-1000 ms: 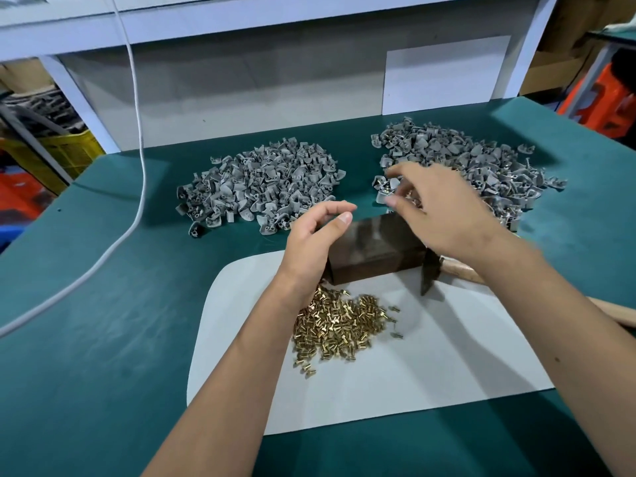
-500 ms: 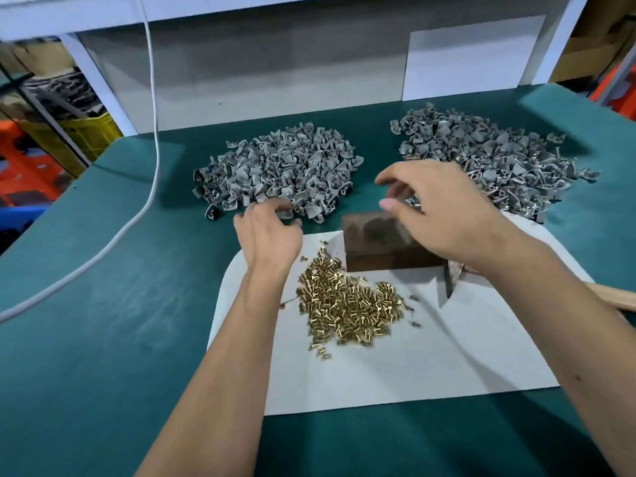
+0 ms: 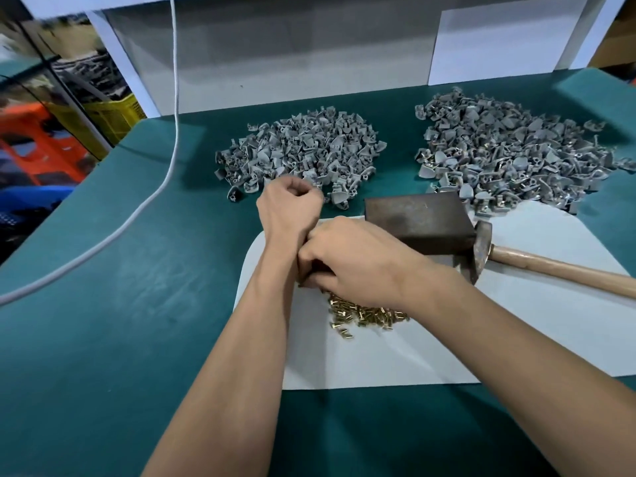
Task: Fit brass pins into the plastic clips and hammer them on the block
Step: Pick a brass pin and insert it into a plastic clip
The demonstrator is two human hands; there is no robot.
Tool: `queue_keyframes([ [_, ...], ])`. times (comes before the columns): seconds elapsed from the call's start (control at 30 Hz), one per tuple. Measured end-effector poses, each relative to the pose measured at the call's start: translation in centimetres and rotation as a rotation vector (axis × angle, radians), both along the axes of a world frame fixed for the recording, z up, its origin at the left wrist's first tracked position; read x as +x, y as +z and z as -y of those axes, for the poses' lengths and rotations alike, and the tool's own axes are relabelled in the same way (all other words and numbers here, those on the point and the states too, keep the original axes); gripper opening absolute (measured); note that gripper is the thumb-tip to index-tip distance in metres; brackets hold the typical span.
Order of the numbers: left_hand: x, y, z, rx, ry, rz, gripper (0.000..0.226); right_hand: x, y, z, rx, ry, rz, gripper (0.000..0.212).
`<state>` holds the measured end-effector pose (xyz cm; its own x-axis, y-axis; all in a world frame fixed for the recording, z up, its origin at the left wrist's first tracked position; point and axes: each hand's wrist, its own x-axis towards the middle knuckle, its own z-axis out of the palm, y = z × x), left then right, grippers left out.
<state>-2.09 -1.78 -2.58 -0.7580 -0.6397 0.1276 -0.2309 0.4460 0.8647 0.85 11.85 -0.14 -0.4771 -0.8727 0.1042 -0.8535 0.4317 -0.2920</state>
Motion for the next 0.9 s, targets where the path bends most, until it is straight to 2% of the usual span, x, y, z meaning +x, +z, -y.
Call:
queue_keyframes([
  [0.1,-0.1,0.2,0.8,0.183,0.046,-0.069,0.035,0.0,-0.5,0.6,-0.027,-0.031,0.006,0.01],
  [0.23,0.0,0.0,1.5,0.38,0.111,-0.125,0.022,0.0,-0.6,0.9,0.003,-0.025,0.076,0.006],
  [0.37,-0.2,-0.3,1.4,0.488,0.126,-0.21,0.024,0.4,-0.1,0.6,0.019,0.015,0.053,0.009],
  [0.43,-0.2,-0.6,1.2,0.483,0.108,-0.244,0.032,0.3,0.5,-0.3,-0.059,0.012,0.056,0.014],
  [0.5,-0.2,-0.8,0.8,0.436,0.053,-0.295,0.029,-0.2,1.3,-1.7,-0.188,-0.044,0.072,0.016],
  [0.67,-0.2,-0.4,-1.5,0.408,-0.238,-0.473,0.024,-2.8,2.0,-7.0,-0.459,-0.281,0.035,0.021],
  [0.8,-0.2,-0.4,-3.5,0.291,-0.39,-0.454,0.03,-4.1,0.9,-10.1,-0.774,-0.432,0.118,0.013],
  [0.9,0.2,-0.5,-5.1,0.24,-0.453,-0.415,0.031,-4.3,0.0,-10.6,-0.82,-0.474,0.024,0.01],
])
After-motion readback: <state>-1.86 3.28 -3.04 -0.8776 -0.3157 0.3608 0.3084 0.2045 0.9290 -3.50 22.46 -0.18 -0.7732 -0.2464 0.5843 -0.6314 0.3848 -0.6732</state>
